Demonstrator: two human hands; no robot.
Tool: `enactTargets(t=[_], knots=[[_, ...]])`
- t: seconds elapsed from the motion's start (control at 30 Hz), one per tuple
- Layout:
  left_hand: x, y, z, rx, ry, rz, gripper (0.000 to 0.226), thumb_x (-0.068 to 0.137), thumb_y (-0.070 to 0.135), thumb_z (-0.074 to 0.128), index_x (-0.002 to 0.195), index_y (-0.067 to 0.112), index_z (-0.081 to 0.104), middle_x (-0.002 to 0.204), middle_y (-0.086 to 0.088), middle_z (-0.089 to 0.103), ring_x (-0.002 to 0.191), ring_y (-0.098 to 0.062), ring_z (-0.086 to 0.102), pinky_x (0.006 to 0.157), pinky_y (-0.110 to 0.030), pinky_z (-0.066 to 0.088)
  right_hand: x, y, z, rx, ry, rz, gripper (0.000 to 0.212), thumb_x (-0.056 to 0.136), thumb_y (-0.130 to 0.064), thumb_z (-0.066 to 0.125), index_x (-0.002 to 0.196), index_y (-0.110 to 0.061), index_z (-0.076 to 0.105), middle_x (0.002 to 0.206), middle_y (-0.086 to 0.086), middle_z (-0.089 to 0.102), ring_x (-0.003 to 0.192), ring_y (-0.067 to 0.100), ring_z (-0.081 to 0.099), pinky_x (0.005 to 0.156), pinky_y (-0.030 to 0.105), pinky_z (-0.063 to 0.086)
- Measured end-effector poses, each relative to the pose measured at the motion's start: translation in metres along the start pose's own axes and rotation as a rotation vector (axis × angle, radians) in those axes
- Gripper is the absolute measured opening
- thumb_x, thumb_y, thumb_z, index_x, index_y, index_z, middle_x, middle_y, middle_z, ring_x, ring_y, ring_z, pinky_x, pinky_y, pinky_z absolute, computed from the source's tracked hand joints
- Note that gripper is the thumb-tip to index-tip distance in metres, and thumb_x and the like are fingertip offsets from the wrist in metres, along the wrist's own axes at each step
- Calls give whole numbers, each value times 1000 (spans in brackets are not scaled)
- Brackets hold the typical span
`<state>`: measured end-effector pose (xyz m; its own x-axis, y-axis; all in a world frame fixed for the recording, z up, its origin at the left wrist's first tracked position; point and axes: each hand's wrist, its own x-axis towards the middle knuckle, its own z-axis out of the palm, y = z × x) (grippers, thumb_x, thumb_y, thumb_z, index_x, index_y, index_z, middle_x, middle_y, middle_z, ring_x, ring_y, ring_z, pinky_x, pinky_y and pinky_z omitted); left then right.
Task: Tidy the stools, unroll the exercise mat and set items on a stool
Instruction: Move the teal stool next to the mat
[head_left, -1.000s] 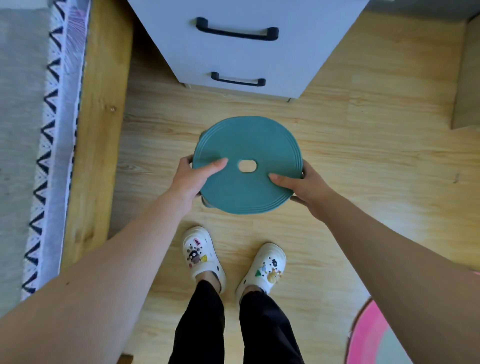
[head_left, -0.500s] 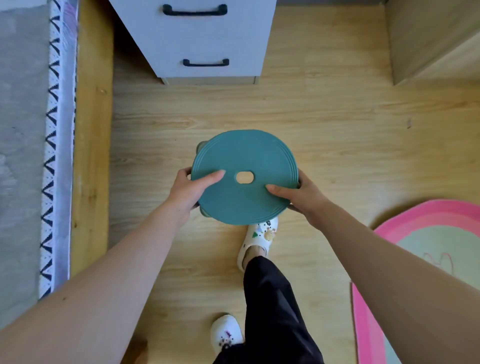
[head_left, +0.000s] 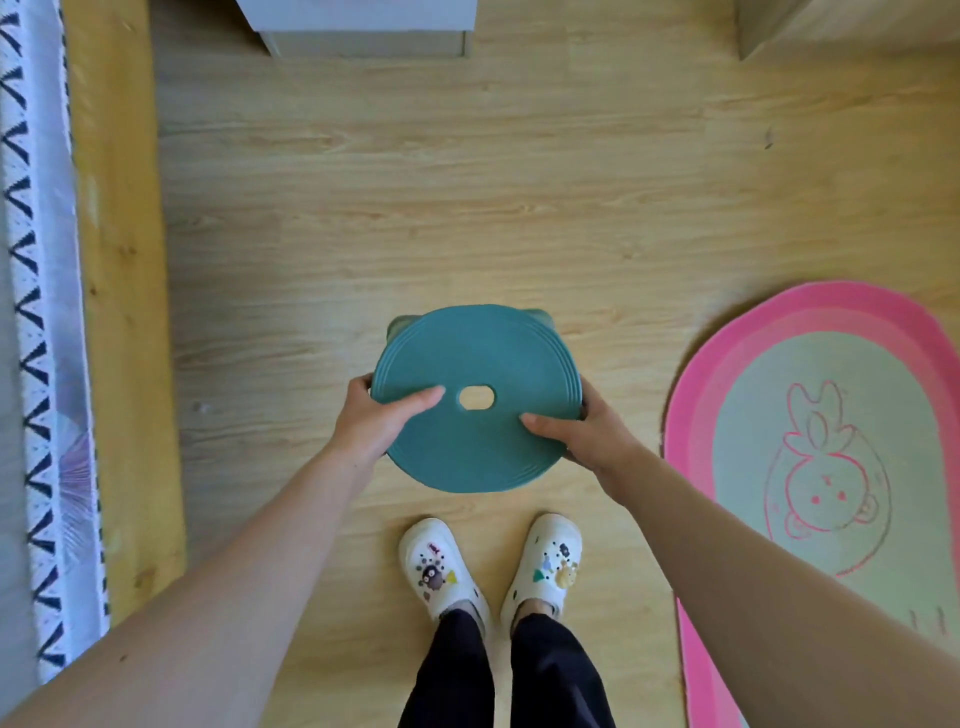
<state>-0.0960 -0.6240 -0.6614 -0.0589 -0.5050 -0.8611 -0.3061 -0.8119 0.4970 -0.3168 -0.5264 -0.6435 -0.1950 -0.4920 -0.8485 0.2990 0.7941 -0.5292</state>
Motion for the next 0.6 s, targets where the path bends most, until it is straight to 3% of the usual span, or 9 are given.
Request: enactTargets(t=[0.1, 0.27, 0.47, 0.6], knots=[[13, -41, 16, 36, 3, -31, 86, 49, 45, 89, 119, 23, 45, 108, 7, 63, 98, -13, 62, 83, -39, 53, 8, 40, -14, -3, 17, 38, 68, 74, -2, 78, 130, -30, 52, 118, 0, 67, 110, 23, 63, 97, 48, 50], [40, -114, 49, 89, -15, -65, 82, 53, 40, 90, 118, 25, 41, 105, 10, 61, 91, -8, 61, 67, -29, 49, 28, 109, -39, 6, 64, 120, 70, 77, 2, 72, 134, -30, 47, 120, 0, 65, 112, 22, 61, 100, 47, 48], [76, -199, 94, 164, -41, -119, 86, 53, 39, 91, 120, 27, 39, 106, 12, 59, 94, -8, 59, 82, -36, 51, 61, 190, -72, 18, 153, 191, 69, 77, 6, 69, 134, -27, 47, 115, 0, 64, 111, 23, 60, 97, 44, 50], [86, -228, 115, 161, -51, -138, 82, 57, 33, 90, 120, 26, 38, 106, 12, 59, 94, -6, 58, 75, -32, 50, 79, 216, -89, 15, 177, 209, 67, 77, 4, 69, 130, -30, 48, 105, -7, 64, 102, 17, 61, 92, 39, 52]])
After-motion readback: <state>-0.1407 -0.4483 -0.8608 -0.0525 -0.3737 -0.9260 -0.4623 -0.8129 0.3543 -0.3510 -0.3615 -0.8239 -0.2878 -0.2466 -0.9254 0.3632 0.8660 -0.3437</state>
